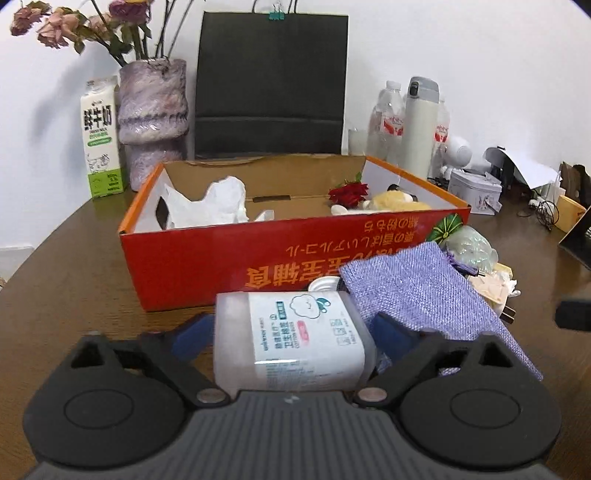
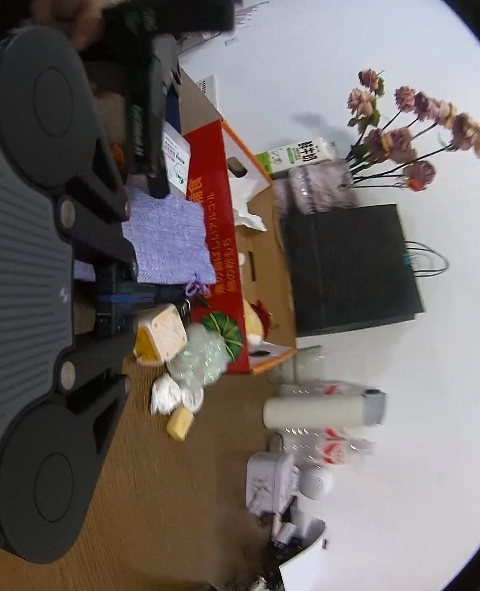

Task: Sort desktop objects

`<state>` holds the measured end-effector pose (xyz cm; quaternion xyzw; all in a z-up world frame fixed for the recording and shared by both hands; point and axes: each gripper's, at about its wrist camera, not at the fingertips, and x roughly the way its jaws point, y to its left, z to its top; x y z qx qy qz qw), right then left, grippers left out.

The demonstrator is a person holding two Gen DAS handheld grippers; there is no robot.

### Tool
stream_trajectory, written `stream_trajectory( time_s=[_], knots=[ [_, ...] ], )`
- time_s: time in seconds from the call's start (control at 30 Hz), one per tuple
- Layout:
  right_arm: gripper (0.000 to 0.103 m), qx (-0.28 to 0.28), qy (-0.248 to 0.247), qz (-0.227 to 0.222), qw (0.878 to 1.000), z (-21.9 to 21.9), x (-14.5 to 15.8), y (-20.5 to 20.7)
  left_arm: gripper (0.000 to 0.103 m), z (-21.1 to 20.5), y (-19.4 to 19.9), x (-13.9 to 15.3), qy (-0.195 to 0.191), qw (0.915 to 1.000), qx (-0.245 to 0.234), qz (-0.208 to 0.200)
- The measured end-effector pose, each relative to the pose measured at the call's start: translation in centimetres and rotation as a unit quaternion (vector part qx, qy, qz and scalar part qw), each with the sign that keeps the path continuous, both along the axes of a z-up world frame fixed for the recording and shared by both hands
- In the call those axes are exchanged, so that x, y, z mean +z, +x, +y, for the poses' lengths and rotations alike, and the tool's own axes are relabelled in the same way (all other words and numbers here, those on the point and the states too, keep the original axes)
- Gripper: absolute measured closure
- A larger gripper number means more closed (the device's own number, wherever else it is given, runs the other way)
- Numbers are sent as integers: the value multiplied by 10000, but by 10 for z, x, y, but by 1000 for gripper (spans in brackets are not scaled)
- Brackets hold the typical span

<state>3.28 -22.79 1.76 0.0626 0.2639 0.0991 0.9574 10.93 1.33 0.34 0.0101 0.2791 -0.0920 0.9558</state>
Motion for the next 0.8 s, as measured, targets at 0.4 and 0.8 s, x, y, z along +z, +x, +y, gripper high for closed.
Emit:
stream_trajectory(
  time_s=[0.4,0.8],
  knots=[
    [40,504,156,110,9985,0,-7,8,17,26,-92,52,-91,9993,309,-163],
    [102,413,-472,70,9980,50,-4,52,17,39,-161,25,-295,9980,235,500]
  ],
)
